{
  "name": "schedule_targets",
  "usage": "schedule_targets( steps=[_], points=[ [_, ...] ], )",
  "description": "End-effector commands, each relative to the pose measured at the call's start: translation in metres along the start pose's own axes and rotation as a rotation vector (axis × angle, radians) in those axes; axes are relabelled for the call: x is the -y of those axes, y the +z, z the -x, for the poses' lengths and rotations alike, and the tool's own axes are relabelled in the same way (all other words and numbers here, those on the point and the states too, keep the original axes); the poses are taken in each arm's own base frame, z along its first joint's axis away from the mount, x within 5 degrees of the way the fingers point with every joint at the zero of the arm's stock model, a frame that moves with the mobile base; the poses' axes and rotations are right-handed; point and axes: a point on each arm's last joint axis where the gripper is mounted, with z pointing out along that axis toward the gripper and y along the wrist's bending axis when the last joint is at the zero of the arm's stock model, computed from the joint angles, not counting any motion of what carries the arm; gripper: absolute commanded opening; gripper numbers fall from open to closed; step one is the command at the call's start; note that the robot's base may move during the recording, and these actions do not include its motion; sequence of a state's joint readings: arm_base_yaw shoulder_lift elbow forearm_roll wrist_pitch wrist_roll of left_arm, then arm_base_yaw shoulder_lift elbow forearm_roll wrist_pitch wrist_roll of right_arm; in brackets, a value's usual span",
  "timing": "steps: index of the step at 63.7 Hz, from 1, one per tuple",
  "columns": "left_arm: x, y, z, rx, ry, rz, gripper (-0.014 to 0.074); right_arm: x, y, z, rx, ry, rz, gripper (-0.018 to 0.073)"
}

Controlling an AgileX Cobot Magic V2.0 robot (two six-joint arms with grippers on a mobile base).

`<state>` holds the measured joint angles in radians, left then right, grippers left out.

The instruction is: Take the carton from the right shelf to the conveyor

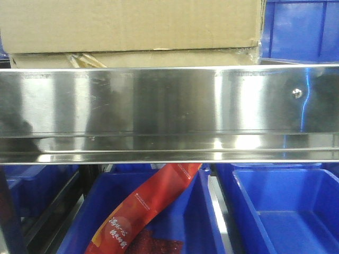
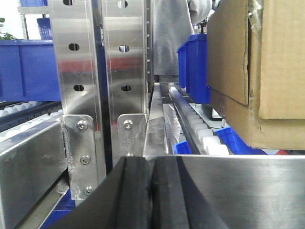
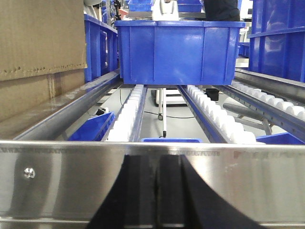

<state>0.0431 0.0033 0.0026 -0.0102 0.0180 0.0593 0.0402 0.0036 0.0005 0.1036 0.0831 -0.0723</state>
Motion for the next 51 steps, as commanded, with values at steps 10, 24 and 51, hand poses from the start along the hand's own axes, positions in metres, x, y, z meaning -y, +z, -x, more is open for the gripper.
schedule_targets(
  steps=[10, 24, 51],
  points=[
    [-0.0004, -0.0004, 0.0027, 0.024, -0.006, 0.005, 0.0004, 0.0, -0.0004, 0.0025, 0.027, -0.007, 0.001, -0.007],
    [-0.0005, -0.0005, 0.0049, 0.048, -0.006, 0.007, 0.0004, 0.0, -0.0004, 0.0025, 0.027, -0.007, 0.001, -0.007],
    [-0.0008, -0.0008, 0.0092, 0.095, -0.008, 0.01, 0.0004, 0.0006, -0.001, 0.0112, 0.124, -0.006, -0.006, -0.007]
  ],
)
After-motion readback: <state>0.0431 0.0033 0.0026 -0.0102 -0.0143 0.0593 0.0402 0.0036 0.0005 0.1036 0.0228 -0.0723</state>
